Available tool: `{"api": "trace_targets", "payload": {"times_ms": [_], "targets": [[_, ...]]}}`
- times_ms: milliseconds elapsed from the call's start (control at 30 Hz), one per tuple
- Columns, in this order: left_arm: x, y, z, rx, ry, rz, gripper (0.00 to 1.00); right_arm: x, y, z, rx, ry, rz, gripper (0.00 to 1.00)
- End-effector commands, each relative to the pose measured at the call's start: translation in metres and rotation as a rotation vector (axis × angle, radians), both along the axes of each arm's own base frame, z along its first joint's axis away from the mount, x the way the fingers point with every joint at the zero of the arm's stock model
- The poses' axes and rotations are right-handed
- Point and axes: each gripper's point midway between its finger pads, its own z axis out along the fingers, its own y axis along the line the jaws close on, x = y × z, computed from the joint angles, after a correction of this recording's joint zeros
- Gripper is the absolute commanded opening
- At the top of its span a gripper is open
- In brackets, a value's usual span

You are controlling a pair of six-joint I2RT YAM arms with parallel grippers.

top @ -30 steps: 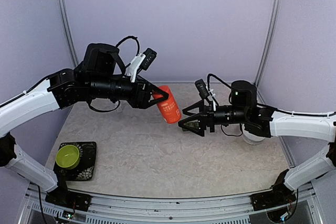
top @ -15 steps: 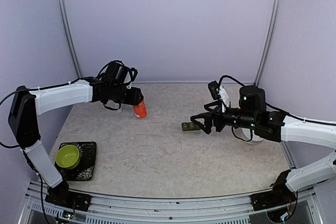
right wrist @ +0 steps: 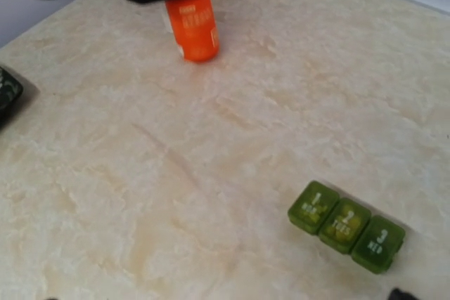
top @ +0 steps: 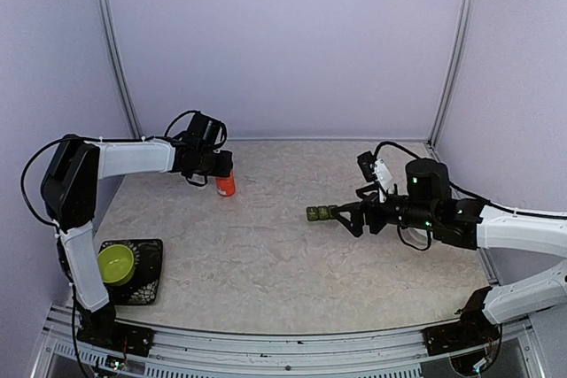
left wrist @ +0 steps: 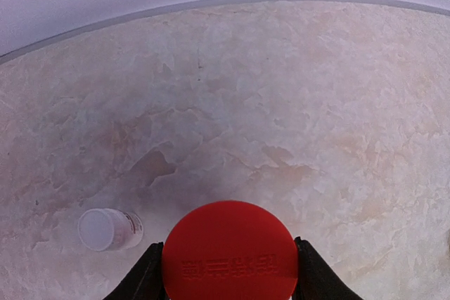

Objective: Sort the pills into containers
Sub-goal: Place the pill bottle at the center of the board.

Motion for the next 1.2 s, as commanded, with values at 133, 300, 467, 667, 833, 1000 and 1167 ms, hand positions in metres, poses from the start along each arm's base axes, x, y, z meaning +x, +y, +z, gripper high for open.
{"api": "trace_targets", "payload": {"times_ms": [133, 300, 467, 667, 833, 1000, 1167], "targets": [[0.025, -0.004, 0.007, -0.045, -0.092, 0.019, 0.09, 0.002, -0.005, -0.006, 0.006, 0.017, -0.028, 1.00], [0.031, -0.002, -0.001, -0.024, -0.097, 0.035, 0.16, 0.001, -0.005, -0.007, 0.007, 0.022, -0.027, 1.00], [0.032, -0.001, 0.000, -0.022, -0.105, 0.040, 0.45, -0.001, -0.007, -0.009, 0.005, 0.022, -0.030, 1.00], [0.021, -0.009, 0.053, -0.109, -0.176, 0.023, 0.98, 0.000, -0.013, -0.010, -0.017, 0.011, -0.046, 1.00], [-0.009, -0.010, 0.127, -0.195, -0.282, -0.005, 0.99, 0.008, -0.028, -0.005, -0.033, -0.006, -0.127, 1.00], [-0.055, 0.027, 0.151, -0.157, -0.321, 0.076, 0.99, 0.025, -0.078, 0.002, -0.099, -0.019, -0.341, 1.00], [-0.105, 0.079, 0.137, -0.132, -0.312, 0.209, 0.99, 0.032, -0.151, 0.008, -0.129, -0.021, -0.627, 1.00]]}}
